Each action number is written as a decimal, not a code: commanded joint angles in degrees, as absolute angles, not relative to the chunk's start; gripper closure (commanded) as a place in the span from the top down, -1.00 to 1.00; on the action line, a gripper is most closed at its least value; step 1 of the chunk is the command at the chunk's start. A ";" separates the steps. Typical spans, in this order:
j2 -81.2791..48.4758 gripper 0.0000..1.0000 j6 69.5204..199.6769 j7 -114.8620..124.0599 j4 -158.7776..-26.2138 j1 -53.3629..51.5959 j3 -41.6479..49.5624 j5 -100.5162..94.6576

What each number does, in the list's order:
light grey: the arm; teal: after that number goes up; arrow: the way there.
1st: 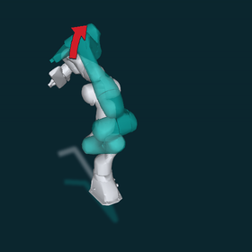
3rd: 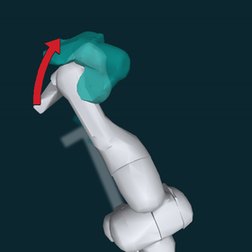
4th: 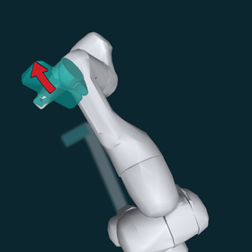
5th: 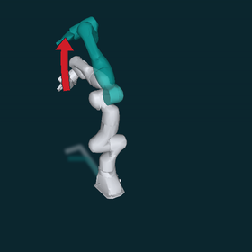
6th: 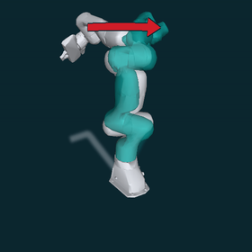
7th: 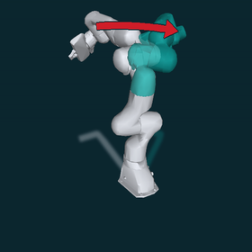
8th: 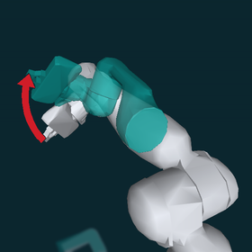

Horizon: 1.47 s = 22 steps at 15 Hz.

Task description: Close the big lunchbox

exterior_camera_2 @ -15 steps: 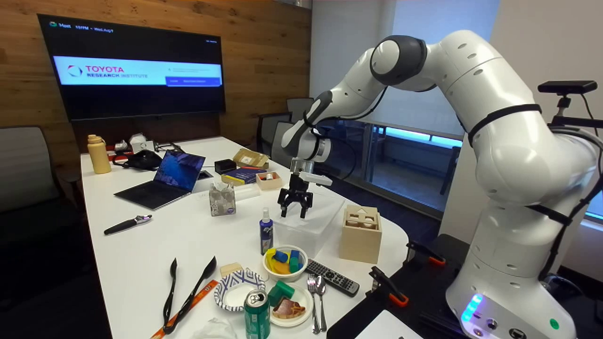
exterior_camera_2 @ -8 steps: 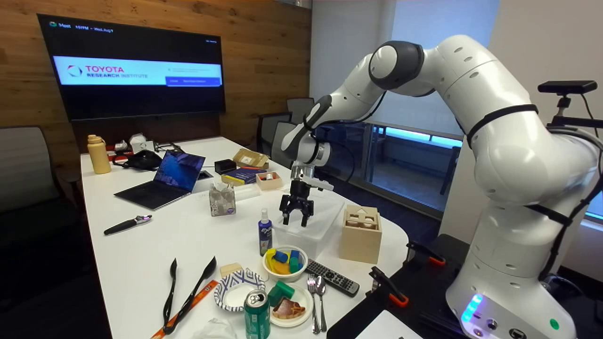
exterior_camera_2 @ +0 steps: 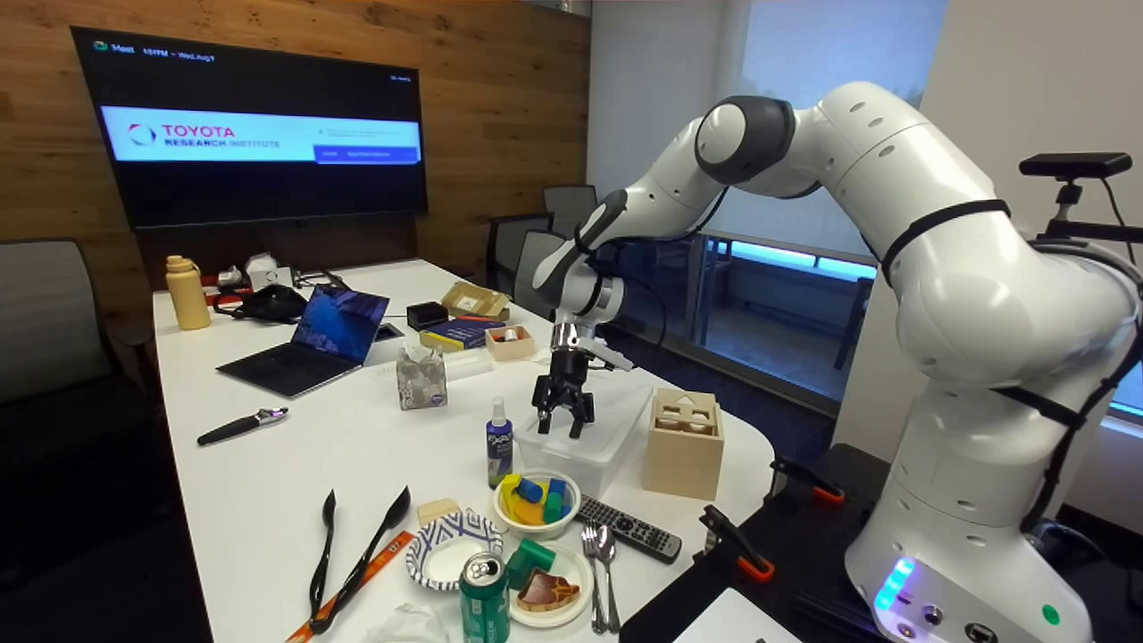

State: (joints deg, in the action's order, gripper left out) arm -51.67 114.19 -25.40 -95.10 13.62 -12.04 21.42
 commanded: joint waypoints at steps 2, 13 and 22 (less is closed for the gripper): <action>-47.75 1.00 121.65 -23.60 -98.46 12.42 -10.42 22.50; -39.62 1.00 140.43 -16.94 -107.75 6.66 -6.94 17.08; -49.31 1.00 141.48 -0.76 -103.06 0.08 0.32 5.48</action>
State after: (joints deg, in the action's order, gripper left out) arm -44.17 142.28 -2.67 -106.68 -0.09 -0.69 7.14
